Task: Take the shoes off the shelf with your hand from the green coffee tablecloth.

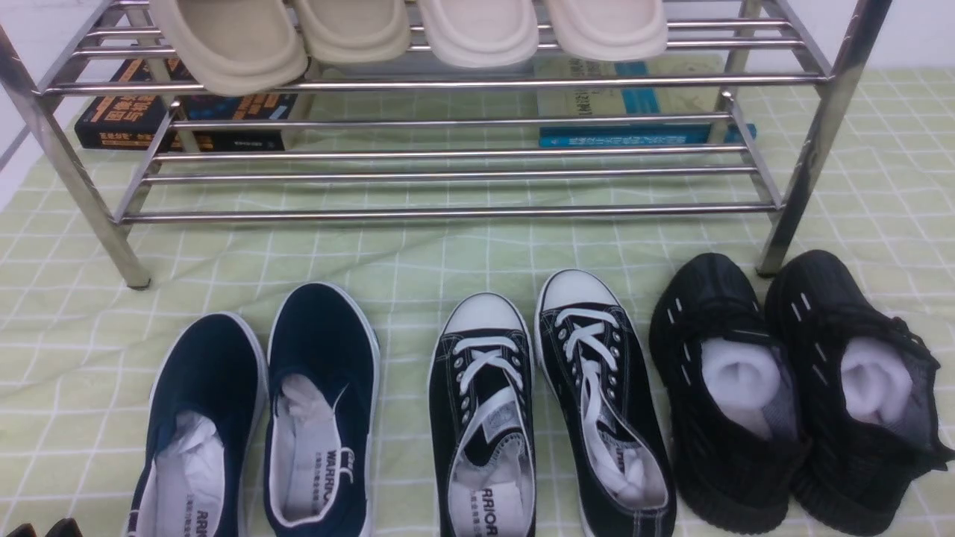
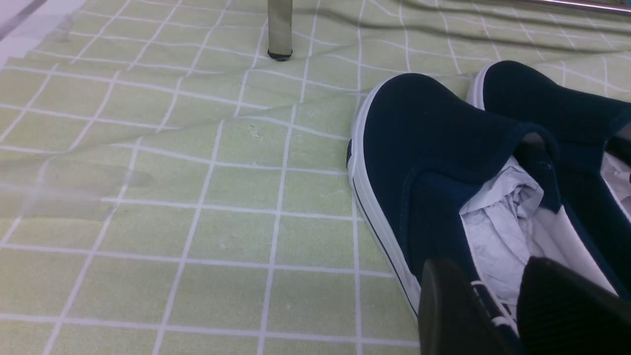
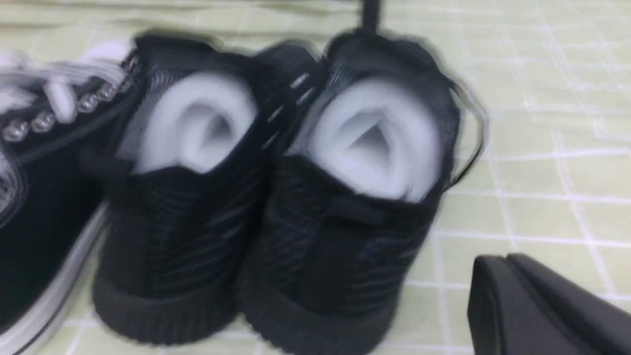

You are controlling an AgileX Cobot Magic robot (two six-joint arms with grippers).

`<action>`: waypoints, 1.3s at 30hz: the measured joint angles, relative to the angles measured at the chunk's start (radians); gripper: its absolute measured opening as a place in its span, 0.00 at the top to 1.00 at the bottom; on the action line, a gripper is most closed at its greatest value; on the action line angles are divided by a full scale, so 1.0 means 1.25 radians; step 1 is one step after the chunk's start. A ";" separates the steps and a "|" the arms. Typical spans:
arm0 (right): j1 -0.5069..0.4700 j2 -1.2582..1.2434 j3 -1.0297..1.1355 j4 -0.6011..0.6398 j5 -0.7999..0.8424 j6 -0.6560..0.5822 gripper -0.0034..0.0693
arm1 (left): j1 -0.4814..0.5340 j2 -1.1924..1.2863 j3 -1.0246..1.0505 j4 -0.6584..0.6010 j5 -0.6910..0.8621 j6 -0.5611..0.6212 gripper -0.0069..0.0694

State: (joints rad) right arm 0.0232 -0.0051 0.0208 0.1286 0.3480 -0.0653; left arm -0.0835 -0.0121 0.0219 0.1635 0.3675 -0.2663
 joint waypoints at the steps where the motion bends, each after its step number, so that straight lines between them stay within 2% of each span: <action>1: -0.011 -0.002 0.000 0.000 0.006 0.000 0.94 | 0.000 0.000 0.000 0.000 0.000 0.000 0.60; 7: -0.048 -0.004 -0.005 0.000 0.032 -0.001 0.93 | 0.000 0.000 0.000 0.000 0.000 0.000 0.60; 39: -0.048 -0.004 -0.005 0.002 0.036 -0.001 0.87 | 0.000 0.000 0.000 0.000 0.000 0.000 0.60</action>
State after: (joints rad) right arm -0.0372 -0.0102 0.0141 0.1310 0.3933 -0.0664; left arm -0.0835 -0.0121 0.0219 0.1635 0.3675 -0.2663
